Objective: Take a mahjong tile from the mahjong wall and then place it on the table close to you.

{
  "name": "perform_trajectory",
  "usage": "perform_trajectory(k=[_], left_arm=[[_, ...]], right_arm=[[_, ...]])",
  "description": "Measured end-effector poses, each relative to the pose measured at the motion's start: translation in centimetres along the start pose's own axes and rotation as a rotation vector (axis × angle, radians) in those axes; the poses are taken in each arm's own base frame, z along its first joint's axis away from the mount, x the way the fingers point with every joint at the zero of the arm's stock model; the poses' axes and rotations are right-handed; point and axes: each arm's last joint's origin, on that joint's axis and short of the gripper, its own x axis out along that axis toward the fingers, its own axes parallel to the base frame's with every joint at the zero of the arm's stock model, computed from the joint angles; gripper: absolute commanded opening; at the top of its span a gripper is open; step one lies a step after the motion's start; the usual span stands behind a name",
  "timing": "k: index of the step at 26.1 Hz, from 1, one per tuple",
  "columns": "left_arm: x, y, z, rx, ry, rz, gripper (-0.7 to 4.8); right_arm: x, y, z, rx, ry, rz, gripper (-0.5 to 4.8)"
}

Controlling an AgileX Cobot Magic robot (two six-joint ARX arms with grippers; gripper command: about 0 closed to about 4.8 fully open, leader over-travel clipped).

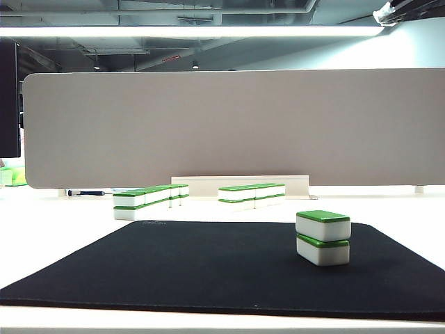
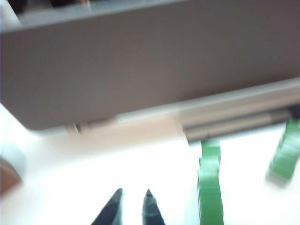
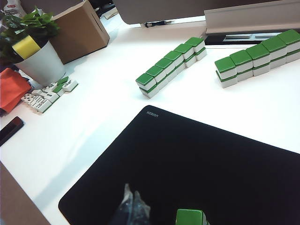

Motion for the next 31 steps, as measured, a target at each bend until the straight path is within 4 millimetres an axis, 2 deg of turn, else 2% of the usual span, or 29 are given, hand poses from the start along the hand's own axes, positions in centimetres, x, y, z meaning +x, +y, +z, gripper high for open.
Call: perform_trajectory(k=[5,13,17,22,28,29,31], left_arm=[[5.2,-0.2,-3.8,-0.071,0.272,-0.069,0.52],[10.4,-0.9,-7.6,-0.160,0.507,-0.165,0.52],[11.5,-2.2,-8.0,-0.145,0.536,-0.199,0.52],[12.8,-2.6,-8.8,-0.154,0.572,-0.210,0.53],[13.4,-2.6,-9.2,-0.194,0.592,-0.201,0.59],[13.6,-2.7,-9.4,-0.195,0.597,-0.202,0.72],[14.4,-2.9,-10.0,-0.197,0.629,-0.208,1.87]], right_arm=[[0.0,0.0,0.0,0.000,0.000,0.000,-0.01],[0.0,0.0,0.0,0.000,0.000,0.000,-0.01],[0.0,0.0,0.0,0.000,0.000,0.000,-0.01],[0.0,0.0,0.0,0.000,0.001,0.001,-0.01],[0.0,0.0,0.0,0.001,0.002,0.001,-0.01],[0.0,0.0,0.0,0.001,0.002,0.001,-0.01],[0.0,0.0,0.0,0.000,0.002,0.001,-0.01]])
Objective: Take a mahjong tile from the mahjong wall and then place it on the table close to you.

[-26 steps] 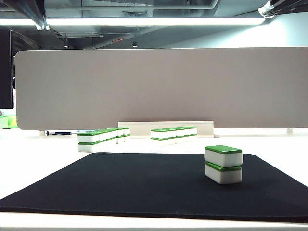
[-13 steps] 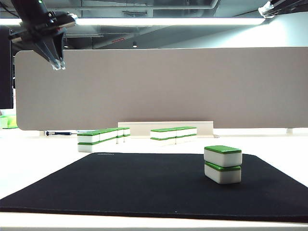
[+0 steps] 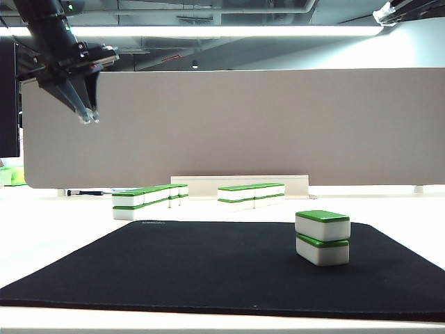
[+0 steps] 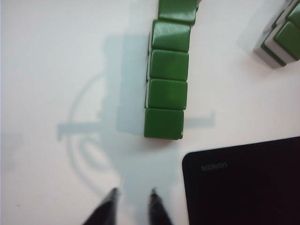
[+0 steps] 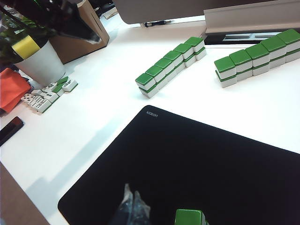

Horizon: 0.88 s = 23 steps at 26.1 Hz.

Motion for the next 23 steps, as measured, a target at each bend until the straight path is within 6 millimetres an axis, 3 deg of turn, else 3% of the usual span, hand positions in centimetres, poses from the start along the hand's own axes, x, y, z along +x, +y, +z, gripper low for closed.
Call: perform_trajectory(k=[3,23], left_arm=[[0.9,-0.3,-0.1,0.004,0.028,-0.008,3.22],[8.7,-3.2,-1.0,0.092,0.215,-0.014,3.50]], right_arm=[[0.0,0.0,0.0,0.000,0.000,0.000,-0.01],[0.0,0.0,-0.2,0.009,0.016,-0.004,-0.01]])
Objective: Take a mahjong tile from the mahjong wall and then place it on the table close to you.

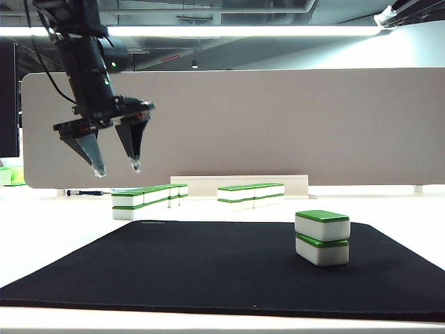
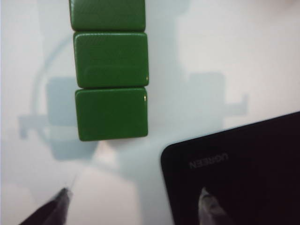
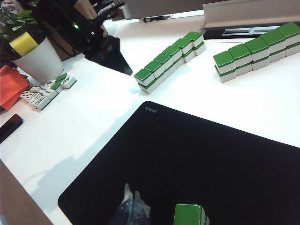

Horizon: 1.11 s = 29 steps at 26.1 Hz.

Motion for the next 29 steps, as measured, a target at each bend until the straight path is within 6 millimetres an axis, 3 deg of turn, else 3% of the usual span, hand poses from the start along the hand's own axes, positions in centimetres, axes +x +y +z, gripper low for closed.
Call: perform_trajectory(k=[3,7,20,29], left_arm=[[1.1,0.1,0.1,0.004,0.012,0.021,3.53],[1.6,0.3,0.3,0.004,0.002,0.027,4.09],[1.8,0.6,1.2,0.036,-0.077,0.104,4.08],[3.8,0.5,1.2,0.042,-0.042,0.100,4.08]], right_arm=[[0.0,0.0,0.0,0.000,0.000,0.000,-0.01],[0.0,0.0,0.0,0.000,0.001,-0.001,-0.01],[0.0,0.0,0.0,0.002,0.004,-0.001,-0.01],[0.0,0.0,-0.1,0.004,0.007,-0.002,-0.01]])
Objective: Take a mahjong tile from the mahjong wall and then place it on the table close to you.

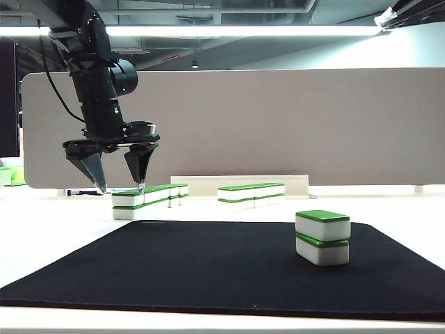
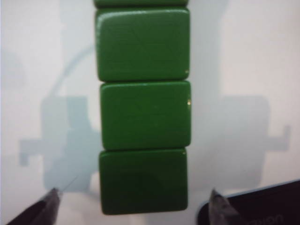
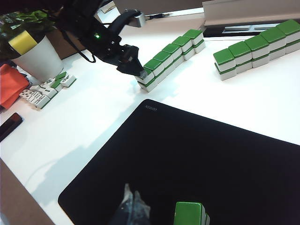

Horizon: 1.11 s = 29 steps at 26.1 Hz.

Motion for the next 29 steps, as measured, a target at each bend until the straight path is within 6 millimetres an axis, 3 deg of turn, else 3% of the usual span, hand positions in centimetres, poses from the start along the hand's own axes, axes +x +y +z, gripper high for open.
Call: perform_trajectory(k=[10,20,24,29], left_arm=[[2.7,-1.1,-0.1,0.024,0.040,-0.005,4.03],[3.7,-1.1,-0.1,0.024,0.040,0.001,3.93],[4.1,-1.1,-0.1,0.024,0.049,0.001,3.34],[4.3,-1.0,-0.2,0.024,0.050,0.002,3.29]], right_arm=[[0.0,-0.1,-0.2,0.010,0.018,-0.005,-0.01],[0.0,-0.1,-0.2,0.013,0.023,-0.006,-0.01],[0.0,-0.1,-0.2,0.012,0.022,-0.006,-0.01],[0.0,-0.1,-0.2,0.012,0.022,-0.006,-0.01]])
